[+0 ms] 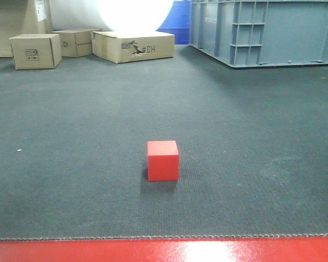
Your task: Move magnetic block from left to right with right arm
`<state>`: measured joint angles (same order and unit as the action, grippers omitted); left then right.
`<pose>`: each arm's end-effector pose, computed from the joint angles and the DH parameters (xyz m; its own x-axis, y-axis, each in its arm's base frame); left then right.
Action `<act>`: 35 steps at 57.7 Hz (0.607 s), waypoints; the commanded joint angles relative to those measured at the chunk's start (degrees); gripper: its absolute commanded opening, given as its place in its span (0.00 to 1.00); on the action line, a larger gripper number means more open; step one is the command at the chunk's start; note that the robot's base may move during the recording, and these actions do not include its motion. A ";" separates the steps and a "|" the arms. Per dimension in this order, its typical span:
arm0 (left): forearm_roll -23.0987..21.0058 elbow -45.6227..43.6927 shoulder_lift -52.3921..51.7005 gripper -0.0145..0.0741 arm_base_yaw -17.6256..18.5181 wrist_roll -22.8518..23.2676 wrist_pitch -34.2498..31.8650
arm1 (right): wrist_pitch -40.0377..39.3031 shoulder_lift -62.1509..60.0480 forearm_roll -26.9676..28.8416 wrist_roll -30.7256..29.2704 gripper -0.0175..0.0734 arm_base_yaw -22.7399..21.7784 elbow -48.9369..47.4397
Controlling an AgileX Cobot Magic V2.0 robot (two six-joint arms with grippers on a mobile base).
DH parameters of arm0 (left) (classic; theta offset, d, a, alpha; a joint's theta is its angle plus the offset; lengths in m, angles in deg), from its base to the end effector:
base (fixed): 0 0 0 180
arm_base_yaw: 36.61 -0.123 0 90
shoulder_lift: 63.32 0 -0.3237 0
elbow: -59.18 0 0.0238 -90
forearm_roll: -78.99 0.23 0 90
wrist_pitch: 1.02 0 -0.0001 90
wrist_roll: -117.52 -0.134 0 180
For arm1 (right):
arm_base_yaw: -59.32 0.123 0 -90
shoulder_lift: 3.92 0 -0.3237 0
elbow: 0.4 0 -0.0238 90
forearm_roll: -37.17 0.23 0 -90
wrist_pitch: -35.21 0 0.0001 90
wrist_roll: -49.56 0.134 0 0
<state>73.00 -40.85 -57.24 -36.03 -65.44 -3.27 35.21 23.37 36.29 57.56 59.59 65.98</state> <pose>0.0392 0.0001 0.2112 0.1073 -0.0539 -0.9928 0.0117 0.9985 -0.0529 0.0771 0.0004 0.2718 -0.0641 0.1236 -0.9903 0.0033 0.9923 0.1237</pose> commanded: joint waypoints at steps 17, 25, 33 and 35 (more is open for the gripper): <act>-0.27 0.44 -0.62 0.02 0.43 -0.01 -4.95 | -4.67 -10.37 -0.14 -0.69 0.22 -0.32 2.87; -0.27 0.44 -0.62 0.02 0.43 -0.01 -4.95 | -3.19 -10.37 -0.14 -0.69 0.22 -0.32 2.87; -0.27 0.44 -0.62 0.02 0.43 -0.01 -4.95 | -2.72 -10.96 -0.14 -0.69 0.22 -0.28 4.01; -0.27 0.44 -0.62 0.02 0.43 -0.01 -4.95 | -3.06 -11.35 -0.14 -0.69 0.22 -0.25 4.73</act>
<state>73.00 -40.85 -57.24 -36.03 -65.44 -3.27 36.82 12.10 36.29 57.56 59.59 71.30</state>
